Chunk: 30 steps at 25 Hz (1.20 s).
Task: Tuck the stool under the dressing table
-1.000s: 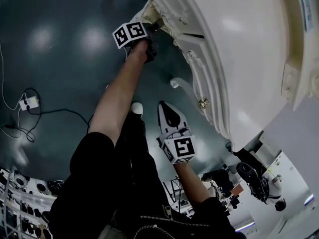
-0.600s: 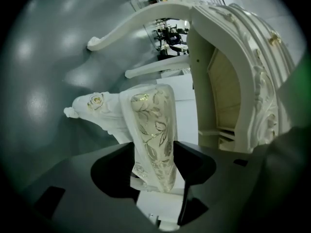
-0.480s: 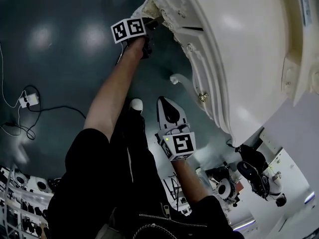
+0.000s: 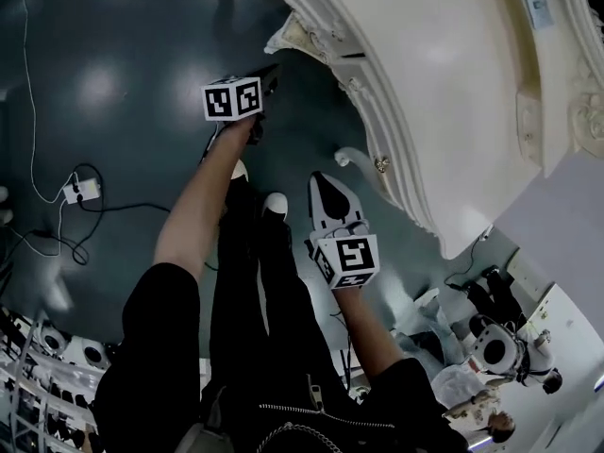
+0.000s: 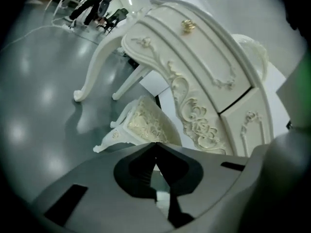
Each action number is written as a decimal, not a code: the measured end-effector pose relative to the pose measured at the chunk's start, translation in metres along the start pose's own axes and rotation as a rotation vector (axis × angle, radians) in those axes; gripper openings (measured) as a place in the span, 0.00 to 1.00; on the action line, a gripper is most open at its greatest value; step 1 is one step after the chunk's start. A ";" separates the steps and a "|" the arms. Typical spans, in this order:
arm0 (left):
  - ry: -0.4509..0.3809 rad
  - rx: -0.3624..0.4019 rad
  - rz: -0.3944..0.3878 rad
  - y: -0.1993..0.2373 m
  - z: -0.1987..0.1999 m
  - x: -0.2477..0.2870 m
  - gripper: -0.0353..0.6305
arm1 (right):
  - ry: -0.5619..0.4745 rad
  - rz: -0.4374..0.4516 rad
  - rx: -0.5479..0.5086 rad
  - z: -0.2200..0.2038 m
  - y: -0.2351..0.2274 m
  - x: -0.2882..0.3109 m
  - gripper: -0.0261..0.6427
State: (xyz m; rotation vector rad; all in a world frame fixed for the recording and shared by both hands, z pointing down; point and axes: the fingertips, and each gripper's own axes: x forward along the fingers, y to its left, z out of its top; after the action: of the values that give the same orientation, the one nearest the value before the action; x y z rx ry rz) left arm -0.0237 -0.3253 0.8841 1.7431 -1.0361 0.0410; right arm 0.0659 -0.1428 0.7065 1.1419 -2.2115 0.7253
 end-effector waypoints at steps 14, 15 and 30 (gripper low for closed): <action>-0.086 0.386 0.087 -0.140 0.050 -0.171 0.09 | -0.153 -0.039 -0.030 0.098 0.015 -0.085 0.04; -0.082 0.412 0.090 -0.152 0.050 -0.182 0.09 | -0.167 -0.041 -0.030 0.106 0.016 -0.093 0.04; -0.196 0.747 0.077 -0.312 0.110 -0.319 0.09 | -0.373 -0.074 -0.104 0.217 0.031 -0.203 0.04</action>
State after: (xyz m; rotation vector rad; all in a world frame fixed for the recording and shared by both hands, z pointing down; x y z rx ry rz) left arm -0.0673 -0.1956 0.4453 2.4097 -1.3359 0.3502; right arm 0.0928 -0.1610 0.4096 1.3884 -2.4590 0.3832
